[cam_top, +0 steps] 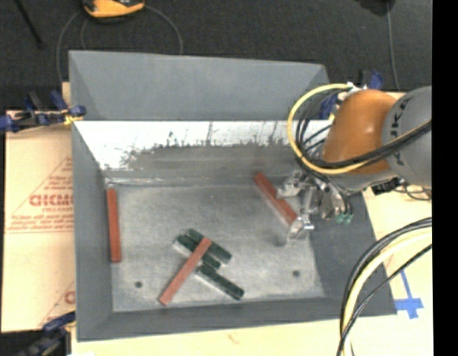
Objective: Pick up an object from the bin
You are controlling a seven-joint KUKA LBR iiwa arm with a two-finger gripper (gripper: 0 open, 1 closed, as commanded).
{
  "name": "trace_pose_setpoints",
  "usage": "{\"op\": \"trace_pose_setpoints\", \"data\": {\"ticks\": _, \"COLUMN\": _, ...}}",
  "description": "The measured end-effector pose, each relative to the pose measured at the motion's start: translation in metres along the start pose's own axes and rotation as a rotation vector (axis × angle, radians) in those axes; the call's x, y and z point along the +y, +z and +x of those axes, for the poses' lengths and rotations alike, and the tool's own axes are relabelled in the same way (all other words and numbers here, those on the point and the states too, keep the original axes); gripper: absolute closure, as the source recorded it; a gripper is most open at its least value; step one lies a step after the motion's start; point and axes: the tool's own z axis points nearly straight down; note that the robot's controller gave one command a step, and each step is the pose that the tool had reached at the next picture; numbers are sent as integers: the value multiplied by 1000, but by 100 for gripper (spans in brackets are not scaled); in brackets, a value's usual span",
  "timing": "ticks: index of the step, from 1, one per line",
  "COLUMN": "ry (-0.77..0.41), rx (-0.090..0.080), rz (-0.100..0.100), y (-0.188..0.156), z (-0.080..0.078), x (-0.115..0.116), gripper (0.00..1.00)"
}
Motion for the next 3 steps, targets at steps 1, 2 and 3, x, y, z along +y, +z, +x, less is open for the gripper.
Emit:
{"op": "trace_pose_setpoints", "data": {"ticks": 1, "ry": 93, "rx": -1, "rz": 1, "y": 18, "z": -37, "x": -1, "gripper": 0}}
{"op": "trace_pose_setpoints", "data": {"ticks": 2, "ry": 305, "rx": -2, "rz": 0, "y": 26, "z": -8, "x": 5, "gripper": 100}}
{"op": "trace_pose_setpoints", "data": {"ticks": 3, "ry": 303, "rx": -2, "rz": 1, "y": 26, "z": -8, "x": 5, "gripper": 100}}
